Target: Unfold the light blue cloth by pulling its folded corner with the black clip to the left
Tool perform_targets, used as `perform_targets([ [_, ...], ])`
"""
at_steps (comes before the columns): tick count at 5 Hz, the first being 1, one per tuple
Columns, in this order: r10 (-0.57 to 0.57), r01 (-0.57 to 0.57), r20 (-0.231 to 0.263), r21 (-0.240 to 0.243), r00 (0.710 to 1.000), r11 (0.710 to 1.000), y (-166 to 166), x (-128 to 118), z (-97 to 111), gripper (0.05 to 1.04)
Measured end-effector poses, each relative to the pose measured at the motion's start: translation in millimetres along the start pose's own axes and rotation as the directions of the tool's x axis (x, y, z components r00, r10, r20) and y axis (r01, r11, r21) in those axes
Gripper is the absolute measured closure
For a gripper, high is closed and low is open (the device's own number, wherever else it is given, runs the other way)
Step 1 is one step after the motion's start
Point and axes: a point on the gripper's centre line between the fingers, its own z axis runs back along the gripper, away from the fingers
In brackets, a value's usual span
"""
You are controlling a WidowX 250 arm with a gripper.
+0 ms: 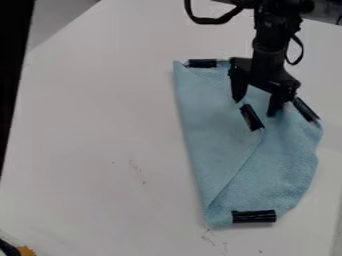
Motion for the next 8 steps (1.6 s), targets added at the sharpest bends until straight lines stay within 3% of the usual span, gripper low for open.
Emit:
perform_targets([
  [1,-0.014,0.013,-0.04,-0.007,0.999,1.0,-2,-1,-9,0.326],
  [2,-0.024,0.023,-0.056,-0.019,0.998,1.0,-4,-1,-10,0.597],
  [3,-0.029,0.027,-0.074,-0.028,0.997,0.999,-5,-3,-14,0.723],
  [4,-0.029,0.026,-0.086,-0.035,0.996,0.999,-7,-5,-18,0.497],
  [5,-0.03,0.027,-0.086,-0.04,0.996,0.999,-8,-5,-18,0.56],
  [6,-0.023,0.02,-0.076,-0.038,0.997,0.999,-5,-5,-19,0.808],
  [7,-0.015,0.014,-0.076,-0.01,0.997,1.0,0,-11,-14,0.956],
  [8,0.006,-0.005,-0.024,0.035,1.0,0.999,9,-18,11,1.018],
])
